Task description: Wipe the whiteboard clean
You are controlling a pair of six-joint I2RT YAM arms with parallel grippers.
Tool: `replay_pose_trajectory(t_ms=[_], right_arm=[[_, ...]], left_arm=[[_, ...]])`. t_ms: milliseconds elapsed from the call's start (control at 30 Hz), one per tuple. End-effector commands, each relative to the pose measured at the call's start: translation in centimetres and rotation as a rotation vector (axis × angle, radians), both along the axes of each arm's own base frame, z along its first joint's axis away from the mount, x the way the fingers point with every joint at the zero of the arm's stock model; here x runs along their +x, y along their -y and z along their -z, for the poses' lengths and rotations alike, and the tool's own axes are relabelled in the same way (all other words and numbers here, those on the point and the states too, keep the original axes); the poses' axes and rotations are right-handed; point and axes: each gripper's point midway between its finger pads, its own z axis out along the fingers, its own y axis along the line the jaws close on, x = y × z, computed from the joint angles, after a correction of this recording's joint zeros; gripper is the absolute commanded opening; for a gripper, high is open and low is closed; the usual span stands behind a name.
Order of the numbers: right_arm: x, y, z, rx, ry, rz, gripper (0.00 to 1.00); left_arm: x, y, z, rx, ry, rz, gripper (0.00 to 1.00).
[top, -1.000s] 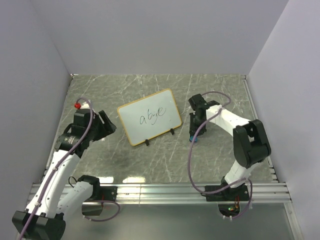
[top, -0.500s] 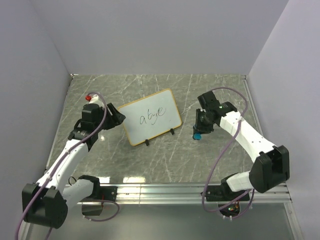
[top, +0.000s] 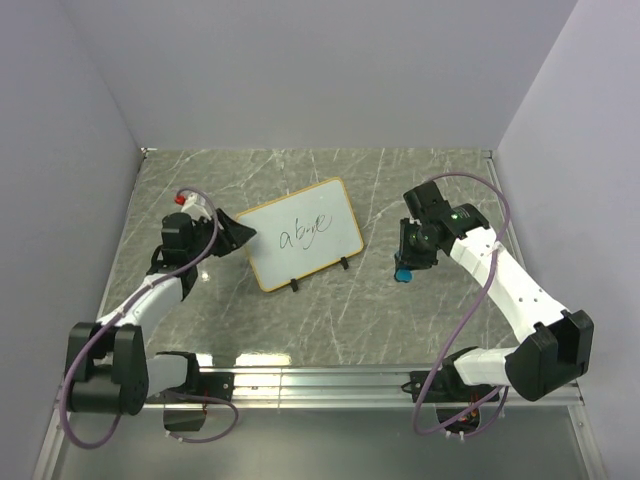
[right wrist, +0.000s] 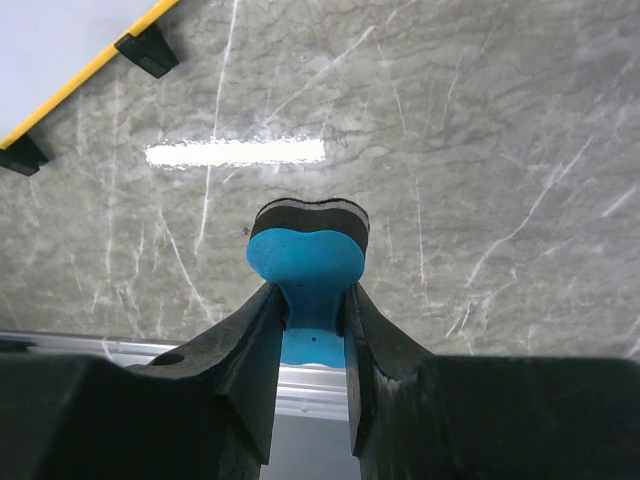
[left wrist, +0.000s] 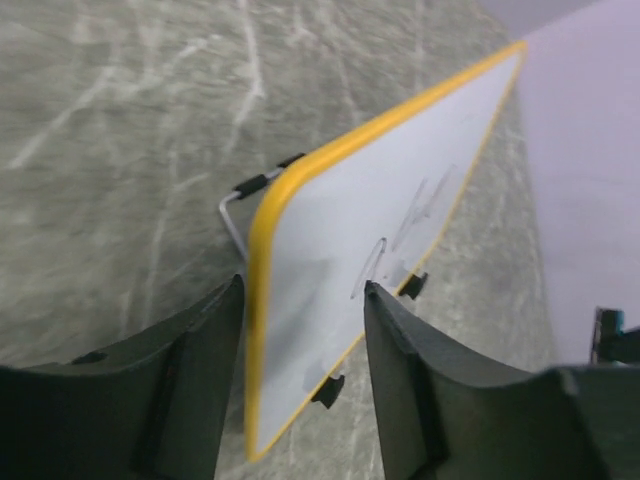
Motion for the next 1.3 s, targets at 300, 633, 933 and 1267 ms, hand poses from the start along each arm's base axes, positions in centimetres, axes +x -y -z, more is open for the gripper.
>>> replay_pose_trajectory(t_ms=[300, 633, 933, 1267], right_arm=[[1.2, -0.8, -2.0, 0.015, 0.05, -0.036, 0.0], [3.5, -6.1, -3.7, 0.095, 0.084, -0.134, 0.0], [6.1, -15.2, -3.9, 0.153, 0.079, -0.274, 0.0], [9.8, -25.8, -3.7, 0.283, 0.071, -0.335, 0.0]], left_arm=[[-0.3, 3.0, -1.0, -0.15, 0.101, 0.169, 0.38], [-1.3, 3.3, 2.2, -0.176, 0.035, 0.165, 0.24], [-2.1, 3.4, 4.6, -0.135, -0.005, 0.142, 0.0], [-3.3, 4.1, 6.2, -0.066, -0.021, 0.129, 0.0]])
